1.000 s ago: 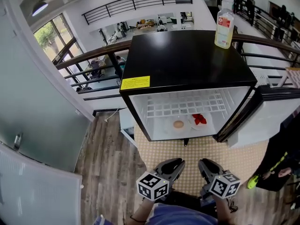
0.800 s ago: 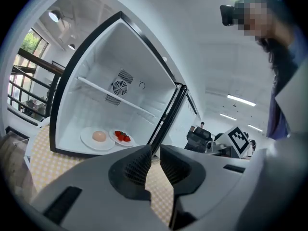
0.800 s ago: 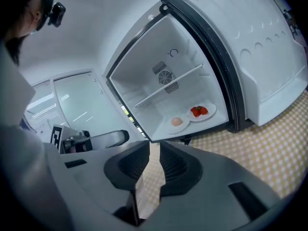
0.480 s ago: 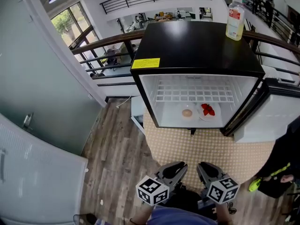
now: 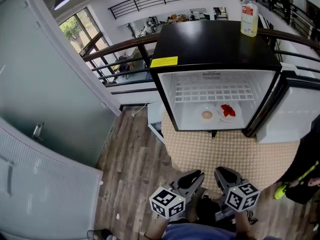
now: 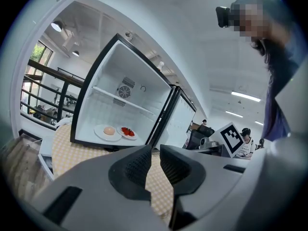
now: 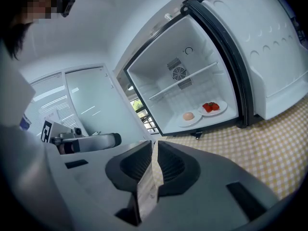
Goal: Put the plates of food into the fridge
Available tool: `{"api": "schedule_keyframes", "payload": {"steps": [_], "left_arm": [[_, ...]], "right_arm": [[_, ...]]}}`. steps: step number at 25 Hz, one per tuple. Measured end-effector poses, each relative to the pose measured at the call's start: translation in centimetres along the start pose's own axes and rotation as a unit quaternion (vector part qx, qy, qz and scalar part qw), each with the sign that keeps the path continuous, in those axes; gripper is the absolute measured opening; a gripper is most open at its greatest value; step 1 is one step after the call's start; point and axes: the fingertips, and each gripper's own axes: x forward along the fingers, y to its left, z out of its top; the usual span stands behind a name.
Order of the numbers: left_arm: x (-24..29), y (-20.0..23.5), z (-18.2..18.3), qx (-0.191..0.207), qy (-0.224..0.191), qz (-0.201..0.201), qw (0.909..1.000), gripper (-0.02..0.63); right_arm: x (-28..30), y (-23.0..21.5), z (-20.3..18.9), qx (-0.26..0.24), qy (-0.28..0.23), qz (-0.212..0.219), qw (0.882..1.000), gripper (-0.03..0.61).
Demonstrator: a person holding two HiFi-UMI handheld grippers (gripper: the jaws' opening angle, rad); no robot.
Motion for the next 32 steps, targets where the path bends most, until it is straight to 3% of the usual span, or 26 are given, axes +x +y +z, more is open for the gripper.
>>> {"api": "schedule_keyframes", "payload": {"steps": [8,17,23,32], "left_arm": [[-10.4,-0.4,-3.6,0.006,0.009,0.019,0.9998,0.06],[-21.1,-4.6,-8.8,-0.01,-0.001,-0.005,0.9999,0.06],[-24.4,-8.5,-11.6,-0.014,0.009,-0.04,0.9991,0.06],[-26.7,-12.9,-12.3,0.005,-0.003,-0.065,0.9979,0.06]], "right_arm": [[-0.8,7.5,-4.5,0.008,-0.002,0.016,1.0,0.049],[-5.8,17.1,-12.9,0.014,-0.007,0.003,1.0,0.048],[-10.3,19.3,-17.1,0.013,-0.014,-0.019,1.0,0.046],[-15.1,20.8,-18.0,0.003,-0.034,-0.038,0.999,0.044]]}}
